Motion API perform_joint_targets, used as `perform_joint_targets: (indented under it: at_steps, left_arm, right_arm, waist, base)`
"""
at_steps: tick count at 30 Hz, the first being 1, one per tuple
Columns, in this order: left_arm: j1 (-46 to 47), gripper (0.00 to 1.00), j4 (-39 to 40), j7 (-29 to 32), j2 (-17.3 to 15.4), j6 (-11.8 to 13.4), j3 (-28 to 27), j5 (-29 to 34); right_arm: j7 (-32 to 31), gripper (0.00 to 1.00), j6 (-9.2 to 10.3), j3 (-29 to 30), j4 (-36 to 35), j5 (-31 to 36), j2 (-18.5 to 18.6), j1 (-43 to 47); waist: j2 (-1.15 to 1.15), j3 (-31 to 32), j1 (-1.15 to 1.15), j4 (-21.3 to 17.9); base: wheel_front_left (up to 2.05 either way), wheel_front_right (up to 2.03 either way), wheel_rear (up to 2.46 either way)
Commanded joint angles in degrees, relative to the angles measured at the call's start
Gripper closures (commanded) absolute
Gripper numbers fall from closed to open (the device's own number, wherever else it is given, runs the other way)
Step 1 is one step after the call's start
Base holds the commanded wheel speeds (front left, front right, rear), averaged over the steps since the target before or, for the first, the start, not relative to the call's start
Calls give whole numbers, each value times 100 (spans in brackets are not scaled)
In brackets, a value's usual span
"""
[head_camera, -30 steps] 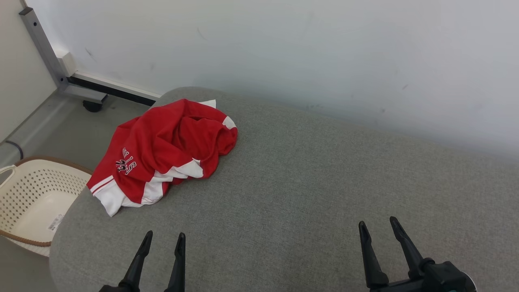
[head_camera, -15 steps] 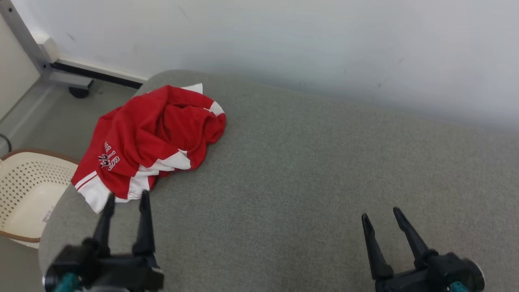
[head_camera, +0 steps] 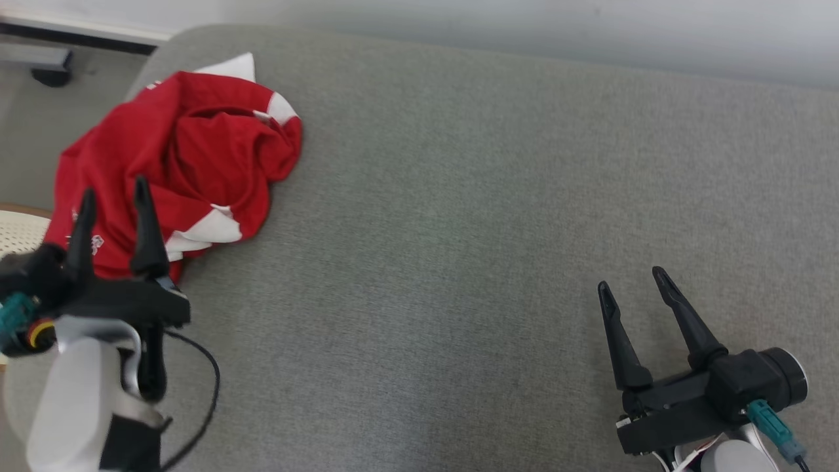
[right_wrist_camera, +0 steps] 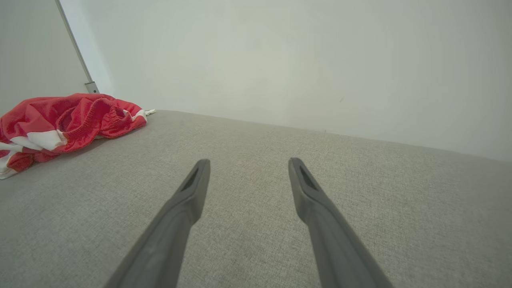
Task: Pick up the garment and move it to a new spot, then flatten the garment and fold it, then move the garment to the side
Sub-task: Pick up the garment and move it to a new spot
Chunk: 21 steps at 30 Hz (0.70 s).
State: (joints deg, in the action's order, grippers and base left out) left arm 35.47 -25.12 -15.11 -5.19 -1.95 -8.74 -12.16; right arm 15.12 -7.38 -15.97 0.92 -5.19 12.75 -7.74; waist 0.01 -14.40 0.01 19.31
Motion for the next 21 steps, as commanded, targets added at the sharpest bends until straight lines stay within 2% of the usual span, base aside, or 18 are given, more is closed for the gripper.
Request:
perform_joint_targets:
  at_steps: [1,6,8,13,21]
  left_arm:
    - [402,0,-359,-9,-115,-43,-86,-68]
    - [1248,0,-1427,189,-404,31,-104,-67]
    - [1415,0,-1603,276,-459,62,-87,-38]
    - [2081,0,-2448,804,-702,265,-78,-12]
    - [2674,0,-3386,1741,-1048,198,38,-22]
  right_arm:
    - [8,0,-21,-16,-8,56,39,-119]
    - [8,0,-21,14,-21,94,68,-280]
    - [8,0,-21,16,-12,102,86,-315]
    - [8,0,-21,-21,-2,127,146,-488]
    - [6,0,-20,-31,84,28,99,-768]
  waist:
    - [-1,-545,-1,-386]
    - [-1,-823,-1,-471]
    - [-1,-878,-1,-476]
    - [-1,-1126,-1,-521]
    - [-1,-1444,-1,-670]
  base:
    - [0,0,0]
    - [0,0,0]
    - [0,0,0]
    - [0,0,0]
    - [0,0,0]
